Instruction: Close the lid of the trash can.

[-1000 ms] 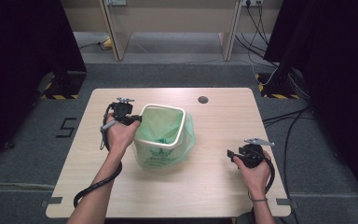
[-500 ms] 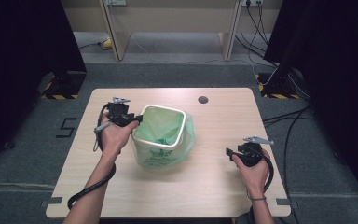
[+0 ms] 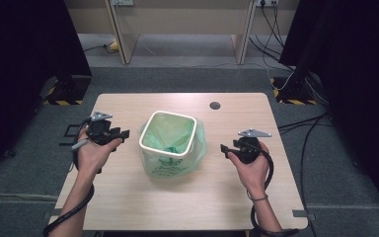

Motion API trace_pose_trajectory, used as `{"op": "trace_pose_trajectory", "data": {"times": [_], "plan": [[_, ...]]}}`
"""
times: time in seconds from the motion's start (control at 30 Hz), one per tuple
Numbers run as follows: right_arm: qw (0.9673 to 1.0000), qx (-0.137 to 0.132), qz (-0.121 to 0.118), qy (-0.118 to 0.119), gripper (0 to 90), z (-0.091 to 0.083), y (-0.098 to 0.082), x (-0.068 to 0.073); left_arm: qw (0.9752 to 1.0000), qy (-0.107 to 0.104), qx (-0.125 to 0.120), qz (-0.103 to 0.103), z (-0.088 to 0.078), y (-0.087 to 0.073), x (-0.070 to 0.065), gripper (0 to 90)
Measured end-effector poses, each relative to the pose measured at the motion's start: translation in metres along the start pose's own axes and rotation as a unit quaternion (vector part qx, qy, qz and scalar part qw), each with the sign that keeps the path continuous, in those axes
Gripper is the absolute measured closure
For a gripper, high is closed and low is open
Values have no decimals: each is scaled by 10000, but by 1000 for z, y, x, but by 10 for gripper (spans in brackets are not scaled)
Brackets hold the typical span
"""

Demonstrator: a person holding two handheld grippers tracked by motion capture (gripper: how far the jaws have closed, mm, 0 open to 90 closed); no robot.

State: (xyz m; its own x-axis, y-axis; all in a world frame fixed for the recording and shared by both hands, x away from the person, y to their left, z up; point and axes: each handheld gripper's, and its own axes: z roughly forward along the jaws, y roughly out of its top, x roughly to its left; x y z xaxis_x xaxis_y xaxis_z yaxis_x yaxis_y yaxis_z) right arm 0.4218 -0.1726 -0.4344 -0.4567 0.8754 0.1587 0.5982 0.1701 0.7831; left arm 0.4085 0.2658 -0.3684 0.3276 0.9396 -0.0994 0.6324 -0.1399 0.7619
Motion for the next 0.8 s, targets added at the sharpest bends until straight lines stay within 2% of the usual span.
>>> {"op": "trace_pose_trajectory", "data": {"times": [0.1, 0.13, 0.23, 0.47, 0.57, 0.8], "plan": [[9999, -31, -70, 87, 415, 4, 12, 9, 9999, -107, 82, 32, 6, -8, 0, 573], [9999, -30, -93, 109, 415, 6, 15, 12, 9998, -180, 68, 15, 8, -10, -1, 570], [9998, 13, -151, 150, 414, 11, 24, 19, 9998, -212, 17, 6, 12, -16, -6, 561], [9992, -16, -308, 237, 414, 17, 51, 41, 9998, -163, -24, 101, 16, -20, -11, 557], [9990, 9, -384, 243, 414, 19, 63, 50, 9999, -7, -27, 156, 17, -18, -9, 557], [9989, 90, -435, 162, 416, 25, 70, 57, 9993, 37, 67, 356, 21, -15, -11, 561]]}}
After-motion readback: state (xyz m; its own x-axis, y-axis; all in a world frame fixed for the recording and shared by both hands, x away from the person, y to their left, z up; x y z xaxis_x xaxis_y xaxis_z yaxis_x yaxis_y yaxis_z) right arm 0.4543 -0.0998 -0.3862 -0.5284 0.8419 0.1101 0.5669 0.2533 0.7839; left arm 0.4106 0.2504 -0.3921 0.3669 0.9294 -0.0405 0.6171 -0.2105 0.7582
